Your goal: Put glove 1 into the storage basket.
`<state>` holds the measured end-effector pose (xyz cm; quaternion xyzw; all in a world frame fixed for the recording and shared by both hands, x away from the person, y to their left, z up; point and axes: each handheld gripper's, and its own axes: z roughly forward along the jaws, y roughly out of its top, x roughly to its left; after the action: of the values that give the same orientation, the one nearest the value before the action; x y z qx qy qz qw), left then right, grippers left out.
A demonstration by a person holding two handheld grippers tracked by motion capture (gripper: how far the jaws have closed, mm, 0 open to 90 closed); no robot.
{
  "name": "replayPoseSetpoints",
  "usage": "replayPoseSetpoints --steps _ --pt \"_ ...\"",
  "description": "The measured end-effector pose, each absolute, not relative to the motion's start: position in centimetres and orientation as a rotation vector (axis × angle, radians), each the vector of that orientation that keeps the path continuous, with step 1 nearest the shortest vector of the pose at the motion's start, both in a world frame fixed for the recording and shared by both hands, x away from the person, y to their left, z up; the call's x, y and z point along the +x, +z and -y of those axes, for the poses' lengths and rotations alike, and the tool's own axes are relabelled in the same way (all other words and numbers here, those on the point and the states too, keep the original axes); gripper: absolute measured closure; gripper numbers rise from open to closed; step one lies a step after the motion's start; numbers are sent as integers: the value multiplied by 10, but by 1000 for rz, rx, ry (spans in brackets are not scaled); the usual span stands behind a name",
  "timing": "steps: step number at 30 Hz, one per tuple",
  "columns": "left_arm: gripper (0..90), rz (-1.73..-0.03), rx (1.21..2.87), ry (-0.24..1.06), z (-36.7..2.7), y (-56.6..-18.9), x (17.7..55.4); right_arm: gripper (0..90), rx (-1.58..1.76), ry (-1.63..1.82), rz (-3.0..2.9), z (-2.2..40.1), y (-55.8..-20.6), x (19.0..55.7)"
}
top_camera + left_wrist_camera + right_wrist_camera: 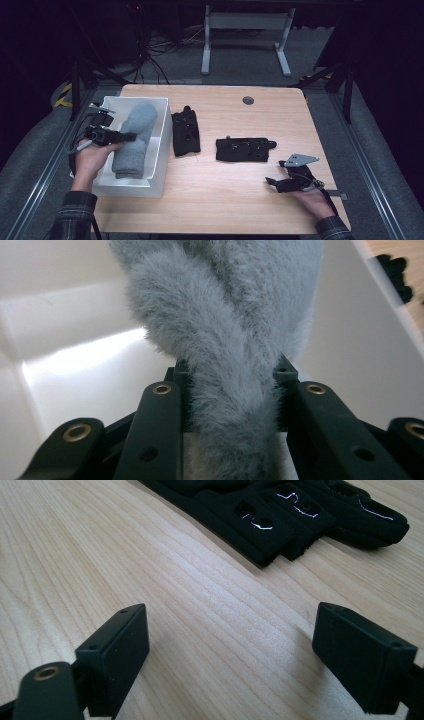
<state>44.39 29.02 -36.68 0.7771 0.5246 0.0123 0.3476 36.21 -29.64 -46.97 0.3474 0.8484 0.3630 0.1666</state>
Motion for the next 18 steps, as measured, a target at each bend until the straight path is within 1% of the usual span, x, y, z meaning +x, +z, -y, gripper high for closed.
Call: replayPoseSetpoints --steps 9,12,14,16,18 --pt "673 -1409 2063 -7 -287 -398 457 156 989 1035 -2415 296 -470 362" --pt "637 -1422 2080 -6 -287 -407 459 156 989 1035 -2415 296 -470 362" --pt "607 -1451 2082 14 -290 -416 460 156 990 1035 -2415 296 -470 362" --pt "550 -1447 2083 14 -289 -419 460 156 990 1032 -2414 296 -470 362" --pt "469 -1442 2082 28 -287 -419 460 156 990 1033 -2415 296 -470 362"
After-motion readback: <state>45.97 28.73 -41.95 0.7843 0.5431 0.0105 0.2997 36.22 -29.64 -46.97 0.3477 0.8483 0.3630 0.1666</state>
